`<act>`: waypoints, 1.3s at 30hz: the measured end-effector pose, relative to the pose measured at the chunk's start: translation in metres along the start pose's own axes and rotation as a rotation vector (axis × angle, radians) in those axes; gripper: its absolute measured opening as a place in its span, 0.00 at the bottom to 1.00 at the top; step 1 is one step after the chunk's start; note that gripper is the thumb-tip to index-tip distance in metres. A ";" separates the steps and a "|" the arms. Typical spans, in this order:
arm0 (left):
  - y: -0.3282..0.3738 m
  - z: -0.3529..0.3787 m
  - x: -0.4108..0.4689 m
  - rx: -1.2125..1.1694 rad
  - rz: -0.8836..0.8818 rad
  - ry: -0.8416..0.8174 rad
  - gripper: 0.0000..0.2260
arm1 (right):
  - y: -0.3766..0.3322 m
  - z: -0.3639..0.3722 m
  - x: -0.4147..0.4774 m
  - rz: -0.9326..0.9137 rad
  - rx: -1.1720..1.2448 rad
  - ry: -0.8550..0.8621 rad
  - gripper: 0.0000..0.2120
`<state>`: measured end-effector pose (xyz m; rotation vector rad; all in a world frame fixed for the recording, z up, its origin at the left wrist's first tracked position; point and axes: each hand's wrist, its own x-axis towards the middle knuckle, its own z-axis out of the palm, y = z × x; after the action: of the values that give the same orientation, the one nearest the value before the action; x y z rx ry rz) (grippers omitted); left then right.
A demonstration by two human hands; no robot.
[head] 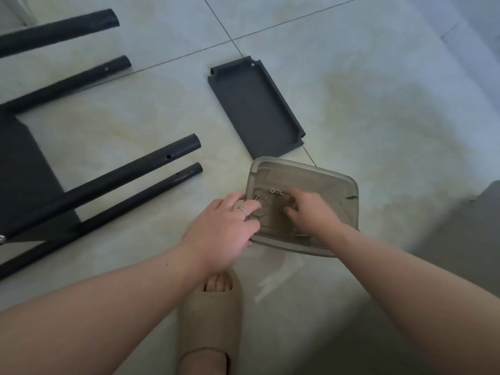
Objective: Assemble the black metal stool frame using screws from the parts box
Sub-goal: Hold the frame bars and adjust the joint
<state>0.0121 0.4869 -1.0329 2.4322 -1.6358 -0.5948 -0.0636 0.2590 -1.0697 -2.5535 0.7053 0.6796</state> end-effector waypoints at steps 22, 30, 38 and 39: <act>0.000 -0.018 -0.012 -0.239 -0.069 0.039 0.20 | -0.025 -0.007 -0.015 0.251 0.332 0.195 0.04; -0.057 -0.094 -0.036 -1.220 -0.781 0.081 0.18 | -0.140 -0.075 -0.081 -0.197 0.683 0.259 0.09; -0.110 -0.140 -0.137 -1.902 -0.877 0.092 0.31 | -0.288 -0.078 -0.117 -0.694 0.415 0.155 0.09; -0.115 -0.141 -0.147 -1.943 -0.871 0.082 0.32 | -0.299 -0.076 -0.119 -0.729 0.378 0.133 0.10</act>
<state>0.1189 0.6529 -0.9085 1.2232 0.4270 -1.2149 0.0405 0.5018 -0.8702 -2.2641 -0.0882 0.1145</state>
